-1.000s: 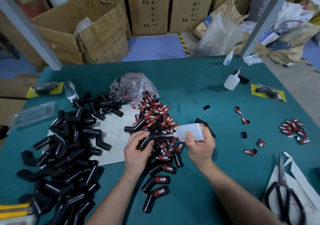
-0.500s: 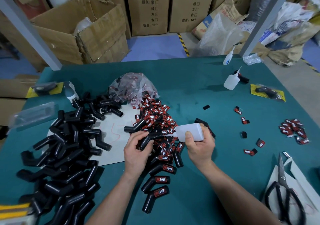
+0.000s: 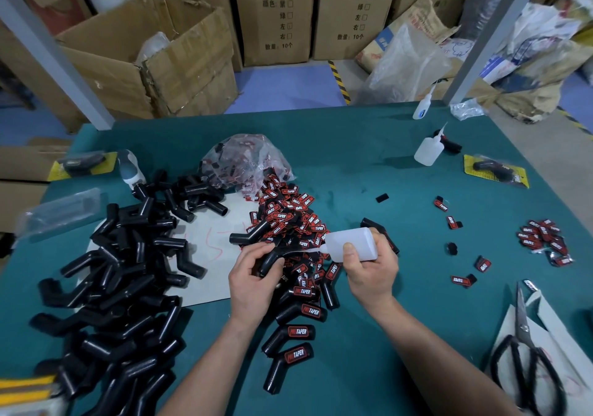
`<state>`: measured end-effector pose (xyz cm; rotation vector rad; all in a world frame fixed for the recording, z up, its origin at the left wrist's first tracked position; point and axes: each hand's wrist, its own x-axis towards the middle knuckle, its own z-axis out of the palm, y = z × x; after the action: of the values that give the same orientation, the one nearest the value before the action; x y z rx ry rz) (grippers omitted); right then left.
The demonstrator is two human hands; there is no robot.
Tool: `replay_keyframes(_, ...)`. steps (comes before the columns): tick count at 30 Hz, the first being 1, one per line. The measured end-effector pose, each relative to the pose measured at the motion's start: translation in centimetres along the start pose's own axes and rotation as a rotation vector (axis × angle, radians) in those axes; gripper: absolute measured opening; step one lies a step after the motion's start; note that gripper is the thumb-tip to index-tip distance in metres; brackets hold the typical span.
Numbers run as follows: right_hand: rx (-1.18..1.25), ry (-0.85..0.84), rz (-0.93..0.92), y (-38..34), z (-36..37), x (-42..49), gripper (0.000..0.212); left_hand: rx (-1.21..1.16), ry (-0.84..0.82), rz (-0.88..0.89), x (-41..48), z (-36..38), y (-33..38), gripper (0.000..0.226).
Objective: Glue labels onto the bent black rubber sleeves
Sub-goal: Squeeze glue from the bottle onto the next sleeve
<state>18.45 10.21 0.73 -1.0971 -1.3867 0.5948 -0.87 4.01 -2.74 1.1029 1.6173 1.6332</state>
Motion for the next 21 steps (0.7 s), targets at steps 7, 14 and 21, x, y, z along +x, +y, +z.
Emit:
replay_keyframes(7, 0.000, 0.021, 0.017, -0.12, -0.04, 0.09, 0.027, 0.003, 0.018, -0.019, 0.02, 0.10, -0.06, 0.043)
replay_keyframes(14, -0.009, 0.033, 0.005, -0.09, -0.10, 0.23, 0.030, 0.003, 0.018, -0.022, -0.01, 0.04, -0.19, 0.042)
replay_keyframes(21, -0.019, 0.042, -0.008, 0.02, -0.23, 0.42, 0.037, -0.003, 0.035, -0.049, 0.12, -0.07, -0.55, 0.035)
